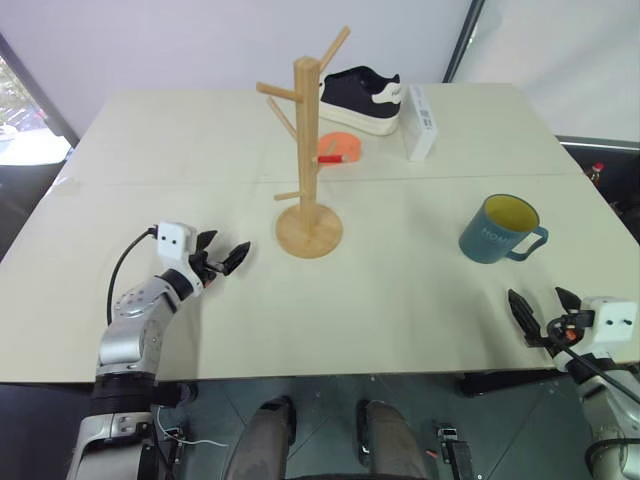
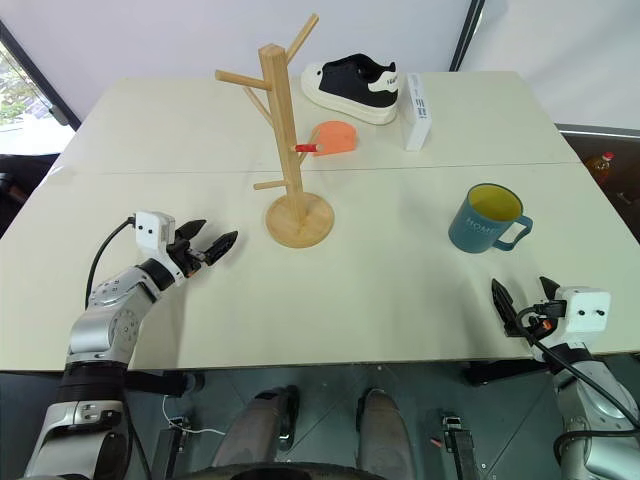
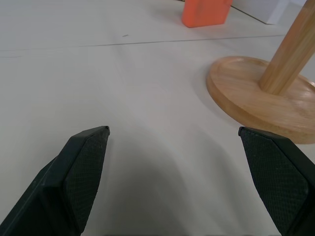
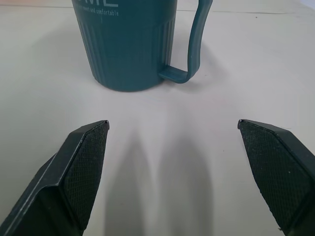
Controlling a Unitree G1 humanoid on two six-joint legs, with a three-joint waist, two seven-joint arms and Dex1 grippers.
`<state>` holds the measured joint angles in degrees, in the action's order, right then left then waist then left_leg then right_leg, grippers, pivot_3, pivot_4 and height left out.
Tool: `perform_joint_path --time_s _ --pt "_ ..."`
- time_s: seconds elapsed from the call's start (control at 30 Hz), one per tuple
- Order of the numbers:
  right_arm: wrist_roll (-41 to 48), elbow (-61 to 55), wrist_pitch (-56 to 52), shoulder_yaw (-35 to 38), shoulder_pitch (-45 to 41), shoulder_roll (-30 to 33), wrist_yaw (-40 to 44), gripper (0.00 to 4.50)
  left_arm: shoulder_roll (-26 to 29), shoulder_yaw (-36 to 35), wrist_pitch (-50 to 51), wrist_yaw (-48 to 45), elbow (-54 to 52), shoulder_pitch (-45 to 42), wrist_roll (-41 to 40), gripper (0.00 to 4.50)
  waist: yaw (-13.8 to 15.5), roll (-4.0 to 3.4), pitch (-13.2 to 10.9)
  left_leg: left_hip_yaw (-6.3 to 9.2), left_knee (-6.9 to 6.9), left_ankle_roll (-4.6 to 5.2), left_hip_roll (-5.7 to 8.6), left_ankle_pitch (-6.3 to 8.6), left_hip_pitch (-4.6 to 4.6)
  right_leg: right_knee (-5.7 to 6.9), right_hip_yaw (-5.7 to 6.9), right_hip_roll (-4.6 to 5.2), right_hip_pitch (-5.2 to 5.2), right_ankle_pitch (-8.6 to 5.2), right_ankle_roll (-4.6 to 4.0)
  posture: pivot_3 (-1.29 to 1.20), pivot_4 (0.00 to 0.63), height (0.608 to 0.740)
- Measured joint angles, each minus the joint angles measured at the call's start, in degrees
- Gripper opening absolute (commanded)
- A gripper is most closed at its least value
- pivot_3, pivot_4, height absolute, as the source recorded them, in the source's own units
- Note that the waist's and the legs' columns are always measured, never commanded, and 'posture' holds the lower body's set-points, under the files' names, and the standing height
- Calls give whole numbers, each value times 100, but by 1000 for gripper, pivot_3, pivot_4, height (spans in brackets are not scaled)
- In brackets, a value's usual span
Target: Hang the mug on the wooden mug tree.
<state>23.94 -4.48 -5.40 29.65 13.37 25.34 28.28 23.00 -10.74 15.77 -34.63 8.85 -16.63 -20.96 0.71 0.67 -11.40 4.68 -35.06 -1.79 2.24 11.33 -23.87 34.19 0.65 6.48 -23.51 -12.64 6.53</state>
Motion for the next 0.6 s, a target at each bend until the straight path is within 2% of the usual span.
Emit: perform_joint_path --time_s 0.4,0.5,0.6 --pt "-19 9 11 2 -11 0 -91 4358 -7 69 130 -72 -205 23 -98 4500 -1 0 0 -1 -1 1 0 -1 1 2 0 0 0 9 -12 0 150 740" --pt "-19 7 10 2 -10 0 -108 4358 -28 108 184 -244 -451 47 -206 4500 -1 0 0 -1 -1 1 0 -1 1 2 0 0 1 10 -14 0 150 740" --pt "-20 -36 -22 2 -22 -9 -235 4358 3 534 294 -825 -1096 225 -399 4500 1 -1 1 -5 -2 1 1 -1 0 0 -3 2 1 13 -20 0 150 740"
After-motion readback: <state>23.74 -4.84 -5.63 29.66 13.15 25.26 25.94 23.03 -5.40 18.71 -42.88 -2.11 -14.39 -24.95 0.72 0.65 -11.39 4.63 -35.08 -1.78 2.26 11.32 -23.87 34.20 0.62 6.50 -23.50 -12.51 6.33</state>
